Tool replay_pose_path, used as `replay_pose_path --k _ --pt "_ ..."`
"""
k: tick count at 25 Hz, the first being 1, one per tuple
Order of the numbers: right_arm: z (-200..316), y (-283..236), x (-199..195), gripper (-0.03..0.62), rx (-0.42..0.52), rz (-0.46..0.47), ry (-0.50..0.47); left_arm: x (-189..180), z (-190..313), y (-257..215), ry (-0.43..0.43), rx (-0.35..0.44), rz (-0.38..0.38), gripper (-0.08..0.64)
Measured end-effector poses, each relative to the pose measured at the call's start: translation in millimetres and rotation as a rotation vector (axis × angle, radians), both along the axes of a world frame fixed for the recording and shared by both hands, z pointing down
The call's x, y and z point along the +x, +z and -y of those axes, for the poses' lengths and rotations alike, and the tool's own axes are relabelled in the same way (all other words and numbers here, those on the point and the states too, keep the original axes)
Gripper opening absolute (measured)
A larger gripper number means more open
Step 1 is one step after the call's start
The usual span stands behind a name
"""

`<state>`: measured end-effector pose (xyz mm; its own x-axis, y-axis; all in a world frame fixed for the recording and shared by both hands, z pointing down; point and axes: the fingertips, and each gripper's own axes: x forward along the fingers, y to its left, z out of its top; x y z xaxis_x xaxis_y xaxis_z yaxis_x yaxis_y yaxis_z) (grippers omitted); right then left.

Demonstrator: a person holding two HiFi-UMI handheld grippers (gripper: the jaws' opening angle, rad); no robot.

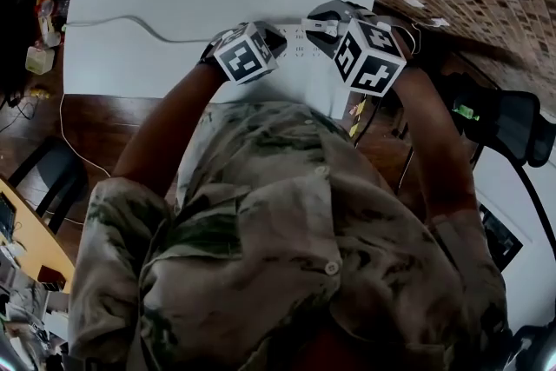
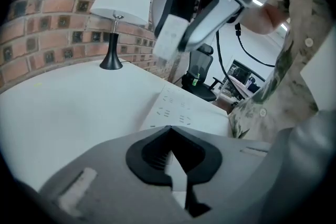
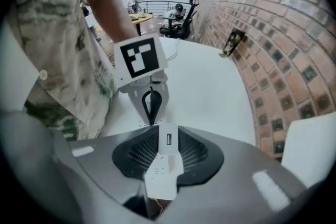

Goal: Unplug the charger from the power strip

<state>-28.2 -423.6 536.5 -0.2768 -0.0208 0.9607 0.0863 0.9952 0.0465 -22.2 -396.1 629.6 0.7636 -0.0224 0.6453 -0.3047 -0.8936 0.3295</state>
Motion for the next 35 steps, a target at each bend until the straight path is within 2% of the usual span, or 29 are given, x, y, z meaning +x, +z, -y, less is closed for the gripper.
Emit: replay_pose_path --k 3,8,12,15,18,22,24,26,30,35 --pt "7.3 -22.1 15.0 0.104 0.055 0.046 0.11 0.4 1.3 0.5 -0.005 -0.01 0.003 0.0" --pt "-17.7 -44.4 45.7 0.106 0.108 0.162 0.295 -0.5 4.4 -10.1 -0.029 -0.026 -0.001 0.003" --pt "-47.2 -66.4 69.1 0.106 0.159 0.308 0.406 -1.6 10.1 -54.7 -0.154 0.062 -0.086 0.003" --pt "-82.3 -83.1 91.9 0.106 0.186 0.406 0.471 -9.5 -7.1 -97.4 -0.264 0.143 -0.151 0.003" --pt "-126.5 -96.3 112.9 0.106 0.221 0.464 0.47 -18.9 -47.1 -136.5 -0.365 0.196 -0.19 0.003" --pt "-190.3 -119.5 135.4 0.106 0.236 0.578 0.44 -27.4 -133.3 -193.3 -0.527 0.257 -0.253 0.003" --pt "-217.8 -131.5 150.1 0.106 0.218 0.652 0.457 -21.8 -180.2 -218.3 -0.608 0.252 -0.287 0.003" --pt "-246.0 -136.9 166.4 0.106 0.204 0.682 0.467 -9.0 -225.6 -235.4 -0.66 0.228 -0.294 0.003" --pt "-303.9 -140.2 174.3 0.106 0.183 0.704 0.436 -2.3 -302.7 -256.1 -0.67 0.238 -0.246 0.003" --pt "-367.7 -151.2 160.7 0.106 0.174 0.721 0.458 -15.7 -353.4 -281.5 -0.665 0.291 -0.269 0.003"
